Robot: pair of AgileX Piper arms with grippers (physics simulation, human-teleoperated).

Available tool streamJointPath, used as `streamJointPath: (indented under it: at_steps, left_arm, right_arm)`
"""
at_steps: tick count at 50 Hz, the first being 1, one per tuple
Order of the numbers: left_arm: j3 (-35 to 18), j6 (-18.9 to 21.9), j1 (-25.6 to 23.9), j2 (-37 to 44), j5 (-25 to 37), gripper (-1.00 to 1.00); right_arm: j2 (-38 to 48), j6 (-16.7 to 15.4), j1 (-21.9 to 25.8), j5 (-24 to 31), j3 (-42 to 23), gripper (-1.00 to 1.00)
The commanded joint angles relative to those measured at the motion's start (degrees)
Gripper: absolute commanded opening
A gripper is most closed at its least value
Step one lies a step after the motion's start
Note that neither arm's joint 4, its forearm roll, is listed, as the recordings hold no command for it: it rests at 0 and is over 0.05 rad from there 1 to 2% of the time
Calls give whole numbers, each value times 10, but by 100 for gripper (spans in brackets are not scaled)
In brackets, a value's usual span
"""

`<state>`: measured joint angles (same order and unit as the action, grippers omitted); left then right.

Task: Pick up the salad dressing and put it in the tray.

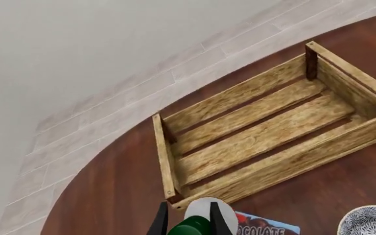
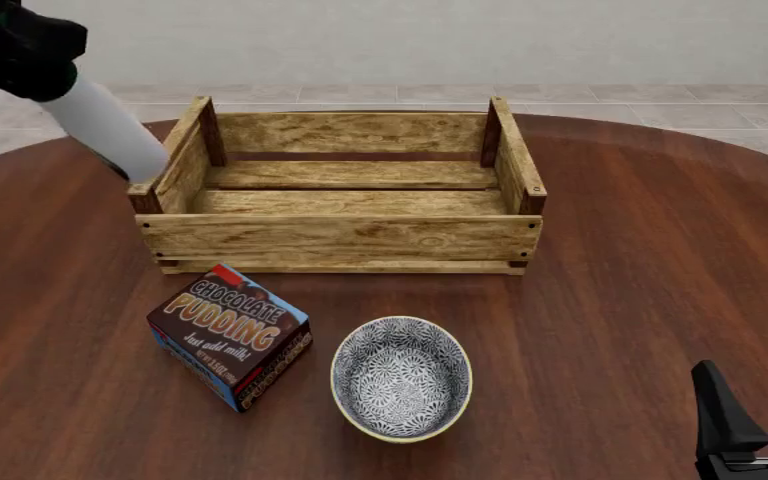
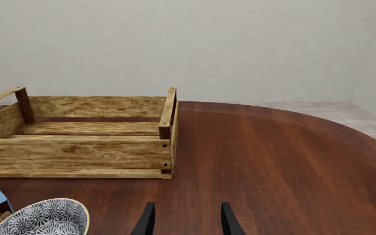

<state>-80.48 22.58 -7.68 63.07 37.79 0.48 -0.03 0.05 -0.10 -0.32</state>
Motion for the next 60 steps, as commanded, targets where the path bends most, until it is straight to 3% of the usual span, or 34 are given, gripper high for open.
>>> streamJointPath:
  at_steps: [1,8,28,60]
  left_arm:
    - [-51,25,-39,69,-35,-100]
    - [-82,30,-53,119,-53,-100]
    - [-110,27,-111,243,-139,-100]
    - [-119,59,-121,390,-280,-100]
  right_arm:
    - [0,0,0,0,0,100]
    - [0,0,0,0,0,100]
    - [0,0,0,0,0,100]
    - [0,0,0,0,0,100]
